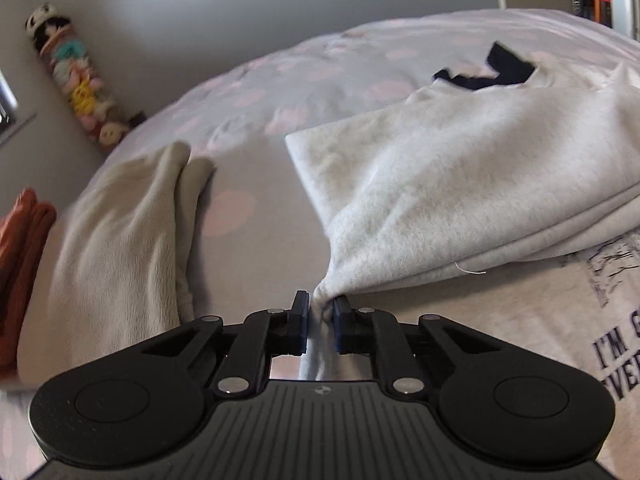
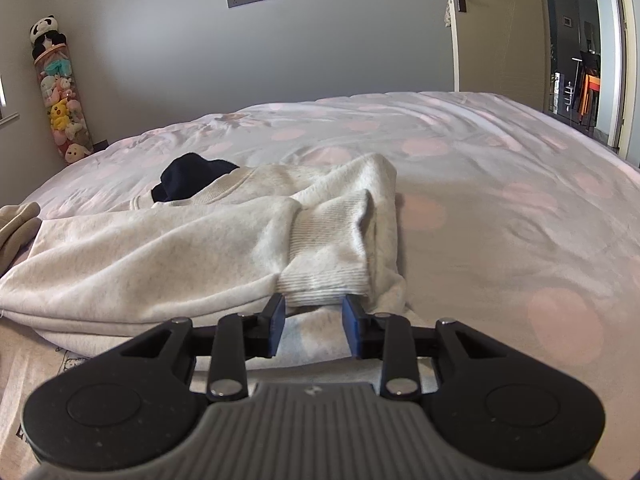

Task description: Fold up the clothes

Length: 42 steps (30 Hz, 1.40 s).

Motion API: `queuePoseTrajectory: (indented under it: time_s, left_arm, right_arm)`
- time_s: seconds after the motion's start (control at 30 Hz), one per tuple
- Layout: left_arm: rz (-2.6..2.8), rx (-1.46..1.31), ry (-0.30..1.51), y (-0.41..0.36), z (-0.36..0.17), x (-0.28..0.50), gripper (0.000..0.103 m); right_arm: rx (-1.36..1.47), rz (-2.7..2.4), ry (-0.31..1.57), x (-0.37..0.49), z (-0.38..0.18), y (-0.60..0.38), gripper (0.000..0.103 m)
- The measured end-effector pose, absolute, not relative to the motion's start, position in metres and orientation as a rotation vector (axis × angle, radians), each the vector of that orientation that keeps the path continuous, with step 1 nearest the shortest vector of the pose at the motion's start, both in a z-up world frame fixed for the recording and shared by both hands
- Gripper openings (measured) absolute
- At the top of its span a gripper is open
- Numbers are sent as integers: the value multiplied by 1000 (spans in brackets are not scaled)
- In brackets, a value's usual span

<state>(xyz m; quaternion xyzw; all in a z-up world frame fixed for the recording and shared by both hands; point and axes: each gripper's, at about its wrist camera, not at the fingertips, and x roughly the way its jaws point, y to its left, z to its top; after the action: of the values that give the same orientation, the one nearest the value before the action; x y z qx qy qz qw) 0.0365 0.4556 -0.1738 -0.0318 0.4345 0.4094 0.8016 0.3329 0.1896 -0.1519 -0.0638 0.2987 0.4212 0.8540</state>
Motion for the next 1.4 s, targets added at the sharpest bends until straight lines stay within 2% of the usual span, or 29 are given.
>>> queuePoseTrajectory:
  time_s: [0.13, 0.27, 0.3, 0.4, 0.5, 0.57, 0.77, 0.83, 1.0, 1.07, 1.13, 1.4]
  left_arm:
    - [898, -67, 962, 455, -188, 44, 10]
    - [858, -101, 955, 453, -181, 35, 11]
    - [836, -137, 944, 454, -175, 29, 16]
    - [797, -254, 894, 461, -155, 12, 22]
    - [767, -301, 852, 467, -136, 6, 29]
    - [755, -302, 836, 476, -124, 10, 39]
    - [752, -333, 809, 526, -111, 43, 42]
    - [755, -363, 805, 547, -114, 54, 47]
    - [773, -487, 814, 597, -139, 75, 47]
    - [757, -573, 790, 613, -151, 74, 41]
    - [724, -641, 764, 623, -161, 73, 5]
    - [752, -582, 806, 640, -179, 87, 3]
  right_arm:
    - [-163, 878, 653, 334, -155, 192, 35]
    - [-153, 854, 689, 340, -159, 191, 34]
    - [-142, 851, 688, 341, -157, 190, 34]
    - [-110, 839, 668, 341, -151, 186, 41]
    - [-104, 831, 658, 340, -149, 184, 41]
    - [-108, 827, 653, 339, -149, 184, 41]
    - [-139, 812, 620, 336, -146, 185, 41]
    - [-144, 809, 624, 337, -148, 184, 41]
    - [-163, 810, 614, 337, -149, 186, 41]
    - [-176, 807, 607, 338, -150, 187, 41]
    - [-184, 802, 608, 339, -152, 189, 41]
    - [-230, 788, 602, 339, -161, 196, 42]
